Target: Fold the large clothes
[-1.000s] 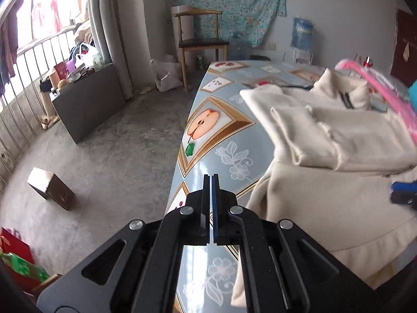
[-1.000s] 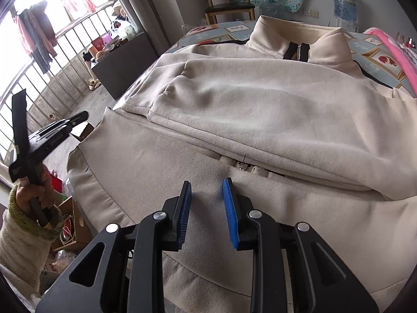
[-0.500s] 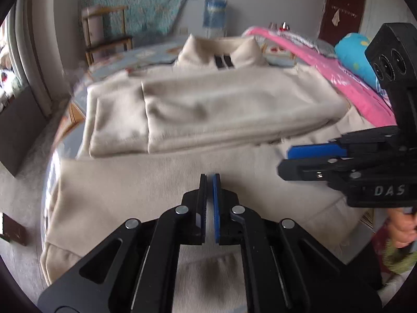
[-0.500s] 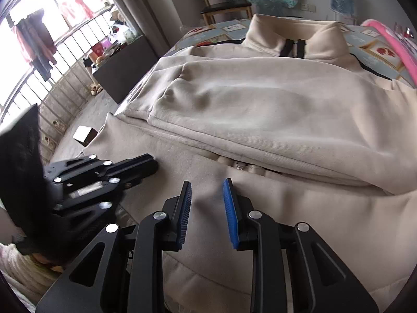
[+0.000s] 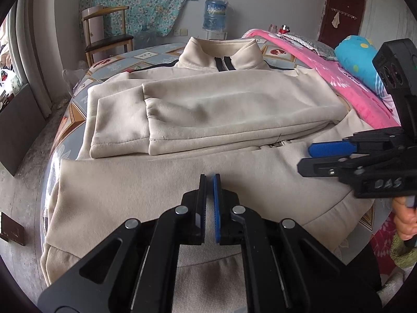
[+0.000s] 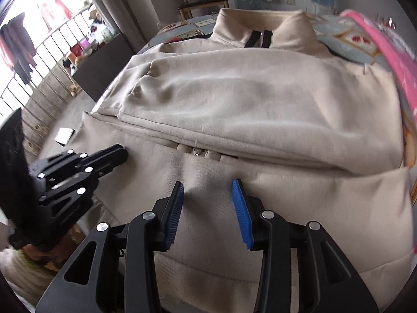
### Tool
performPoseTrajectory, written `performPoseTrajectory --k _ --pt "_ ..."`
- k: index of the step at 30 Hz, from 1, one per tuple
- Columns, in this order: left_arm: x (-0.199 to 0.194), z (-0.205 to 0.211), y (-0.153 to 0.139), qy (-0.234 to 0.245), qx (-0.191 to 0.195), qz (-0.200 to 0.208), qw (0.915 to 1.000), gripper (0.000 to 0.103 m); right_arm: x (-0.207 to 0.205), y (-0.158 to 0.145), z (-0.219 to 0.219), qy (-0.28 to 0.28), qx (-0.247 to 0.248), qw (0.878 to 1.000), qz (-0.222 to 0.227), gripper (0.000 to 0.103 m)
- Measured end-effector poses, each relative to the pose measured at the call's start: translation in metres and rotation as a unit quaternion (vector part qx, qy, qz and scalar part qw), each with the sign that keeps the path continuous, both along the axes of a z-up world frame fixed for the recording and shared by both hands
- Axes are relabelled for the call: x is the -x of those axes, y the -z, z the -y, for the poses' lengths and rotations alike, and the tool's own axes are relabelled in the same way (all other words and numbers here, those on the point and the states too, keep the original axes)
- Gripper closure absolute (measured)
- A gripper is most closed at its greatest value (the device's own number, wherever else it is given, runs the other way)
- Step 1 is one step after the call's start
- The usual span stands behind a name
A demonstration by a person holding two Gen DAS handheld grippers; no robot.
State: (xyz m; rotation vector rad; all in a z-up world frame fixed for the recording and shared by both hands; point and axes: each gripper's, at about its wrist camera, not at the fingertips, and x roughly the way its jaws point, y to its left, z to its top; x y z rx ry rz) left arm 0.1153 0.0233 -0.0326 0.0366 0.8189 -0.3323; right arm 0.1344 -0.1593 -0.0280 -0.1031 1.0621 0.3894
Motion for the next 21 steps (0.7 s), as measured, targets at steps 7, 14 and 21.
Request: performPoseTrajectory --k 7,14,21 --pt "0.008 0.022 -0.012 0.062 0.027 0.015 0.9976 0.098 -0.001 -0.005 -0.001 0.0 0.0 1.0 0.006 0.097" --pt "0.01 0.047 -0.01 0.113 0.029 0.016 0.993 0.098 -0.014 -0.005 0.005 0.02 -0.032 0.999 0.009 0.099" --pt "0.002 0.067 0.001 0.13 0.025 0.004 0.9912 0.098 -0.014 -0.007 0.026 0.046 -0.075 0.996 0.01 0.098"
